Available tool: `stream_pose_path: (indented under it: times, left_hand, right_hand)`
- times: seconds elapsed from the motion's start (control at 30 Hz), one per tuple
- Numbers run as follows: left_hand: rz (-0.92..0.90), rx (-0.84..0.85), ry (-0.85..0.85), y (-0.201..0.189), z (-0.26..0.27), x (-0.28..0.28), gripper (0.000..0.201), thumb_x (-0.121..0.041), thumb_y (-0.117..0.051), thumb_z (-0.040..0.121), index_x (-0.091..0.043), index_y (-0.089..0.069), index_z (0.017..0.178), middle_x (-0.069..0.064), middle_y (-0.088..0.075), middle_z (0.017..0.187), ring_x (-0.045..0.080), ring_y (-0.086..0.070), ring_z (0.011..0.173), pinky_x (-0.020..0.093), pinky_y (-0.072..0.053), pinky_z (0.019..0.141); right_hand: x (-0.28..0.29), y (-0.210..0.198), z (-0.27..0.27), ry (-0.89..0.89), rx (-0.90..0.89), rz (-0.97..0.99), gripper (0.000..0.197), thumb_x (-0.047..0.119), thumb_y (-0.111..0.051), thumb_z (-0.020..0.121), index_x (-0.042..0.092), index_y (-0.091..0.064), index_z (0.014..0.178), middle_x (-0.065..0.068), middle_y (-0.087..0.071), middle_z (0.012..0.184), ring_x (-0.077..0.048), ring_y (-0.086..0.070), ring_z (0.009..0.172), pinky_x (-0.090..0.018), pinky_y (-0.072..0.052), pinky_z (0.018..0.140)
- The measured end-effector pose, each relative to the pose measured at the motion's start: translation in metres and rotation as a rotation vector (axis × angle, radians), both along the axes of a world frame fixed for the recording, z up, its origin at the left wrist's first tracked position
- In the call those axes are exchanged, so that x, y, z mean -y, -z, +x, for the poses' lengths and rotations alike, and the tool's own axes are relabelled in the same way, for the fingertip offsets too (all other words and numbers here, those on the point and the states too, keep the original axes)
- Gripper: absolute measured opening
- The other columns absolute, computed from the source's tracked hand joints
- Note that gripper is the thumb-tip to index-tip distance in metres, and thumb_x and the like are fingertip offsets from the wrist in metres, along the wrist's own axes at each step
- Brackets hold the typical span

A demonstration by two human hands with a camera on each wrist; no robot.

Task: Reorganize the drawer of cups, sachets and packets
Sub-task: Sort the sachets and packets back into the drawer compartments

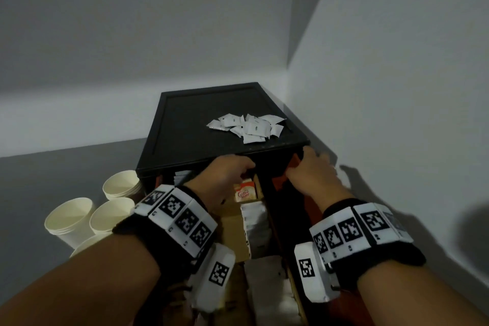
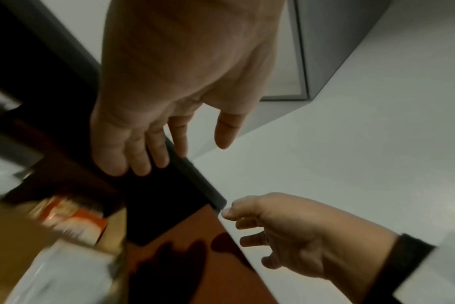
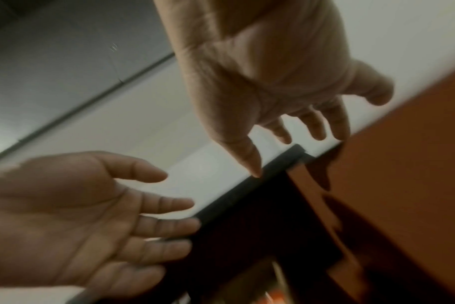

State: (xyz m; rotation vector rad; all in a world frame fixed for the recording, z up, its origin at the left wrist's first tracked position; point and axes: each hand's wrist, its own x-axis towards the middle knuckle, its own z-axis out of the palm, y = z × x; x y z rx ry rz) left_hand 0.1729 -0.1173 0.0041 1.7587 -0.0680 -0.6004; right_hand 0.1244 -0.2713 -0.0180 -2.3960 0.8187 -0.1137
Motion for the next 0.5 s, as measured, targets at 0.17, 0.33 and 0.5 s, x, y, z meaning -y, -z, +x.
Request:
stream_pose_path:
  times: [0.17, 0.33, 0.5]
  left_hand:
    - [0.058, 0.174, -0.087, -0.04, 0.04, 0.008, 0.031, -0.019, -0.054, 0.092, -0.008, -0.055, 0.121, 0.01, -0.052, 0.126, 0.022, -0.049, 0.107, 0.033, -0.041, 0.081]
    - [0.272, 0.368, -0.082, -0.055, 0.082, 0.014, 0.042, -0.005, -0.038, 0.099, -0.004, -0.039, 0.14, 0.013, -0.036, 0.148, 0.025, -0.035, 0.135, 0.024, -0.025, 0.104]
    - [0.471, 0.388, 0.0, -0.042, 0.129, 0.027, 0.037, -0.011, -0.033, 0.102, -0.007, -0.045, 0.137, 0.011, -0.041, 0.146, 0.026, -0.038, 0.133, 0.033, -0.028, 0.109]
  right_hand:
    - [0.0, -0.038, 0.042, -0.163, 0.146, 0.042, 0.068, 0.046, -0.059, 0.082, 0.025, -0.032, 0.14, -0.012, -0.031, 0.14, -0.035, -0.035, 0.129, -0.045, -0.034, 0.107]
    - [0.006, -0.046, 0.085, -0.276, 0.109, -0.017, 0.094, 0.065, -0.063, 0.071, 0.028, -0.021, 0.147, -0.009, -0.023, 0.149, -0.033, -0.027, 0.136, -0.044, -0.03, 0.11]
    - [0.015, -0.032, 0.118, -0.333, -0.034, -0.12, 0.104, 0.074, -0.061, 0.065, 0.033, -0.015, 0.148, -0.009, -0.009, 0.156, -0.037, -0.011, 0.142, -0.054, -0.021, 0.112]
